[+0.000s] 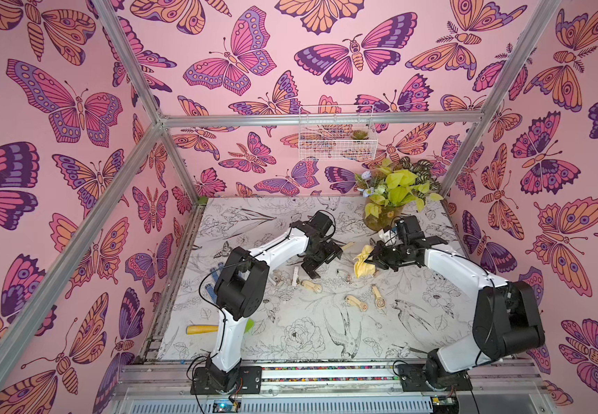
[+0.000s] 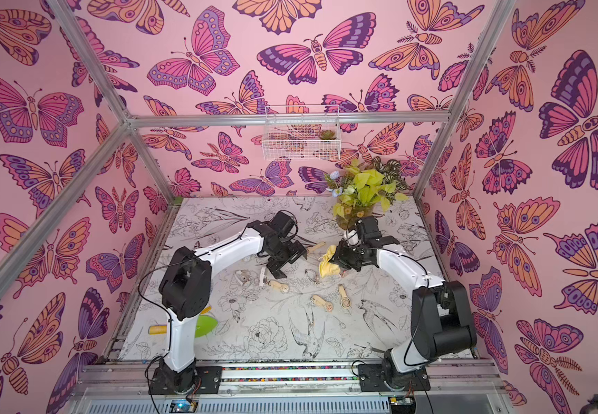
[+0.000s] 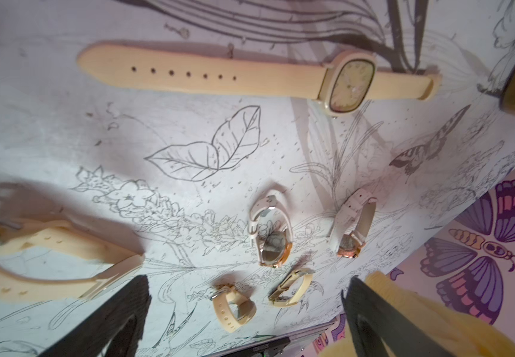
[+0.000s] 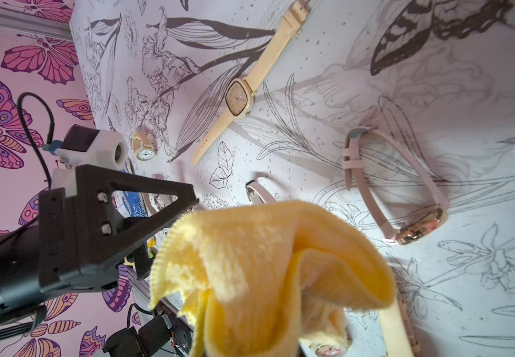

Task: Wipe the watch dial
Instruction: Pick up the watch at the center of the board.

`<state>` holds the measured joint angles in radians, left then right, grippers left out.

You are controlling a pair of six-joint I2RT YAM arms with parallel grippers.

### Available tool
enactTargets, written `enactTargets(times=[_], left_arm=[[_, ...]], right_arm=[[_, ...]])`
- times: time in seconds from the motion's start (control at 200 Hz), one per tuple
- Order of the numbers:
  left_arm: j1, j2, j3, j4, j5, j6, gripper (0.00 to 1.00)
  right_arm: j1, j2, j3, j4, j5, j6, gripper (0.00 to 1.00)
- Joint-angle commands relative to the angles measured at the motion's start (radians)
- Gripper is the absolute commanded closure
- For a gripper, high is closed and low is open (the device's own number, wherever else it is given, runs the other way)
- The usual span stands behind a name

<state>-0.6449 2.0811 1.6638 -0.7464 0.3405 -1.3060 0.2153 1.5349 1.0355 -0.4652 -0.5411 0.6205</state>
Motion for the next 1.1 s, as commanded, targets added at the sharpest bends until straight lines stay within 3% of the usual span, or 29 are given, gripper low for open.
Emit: enactTargets(times=[0.0,0.391,0.686,1.096], left_arm=[[-0.012,0.059,0.025,-0.079,0.021,-0.108,0.00],[-0.062,0.043,0.067,-0.136,0.020,-0.165,0.07],[-0.124,-0.012,0.006,-0.153,0.047,-0.207,0.10],[-0.214,0.036,0.013,-0.150,0.063,-0.208,0.16]], right_arm=[[-0.015,-0.019,-0.015,0.017,0.018,-0.011,1.00],[-0.038,-0.089,-0.103,0.037,0.065,0.001,1.00],[-0.072,-0.212,-0.211,0.046,0.107,0.036,1.00],[-0.107,-0.336,-0.309,0.009,0.132,0.030,1.00]])
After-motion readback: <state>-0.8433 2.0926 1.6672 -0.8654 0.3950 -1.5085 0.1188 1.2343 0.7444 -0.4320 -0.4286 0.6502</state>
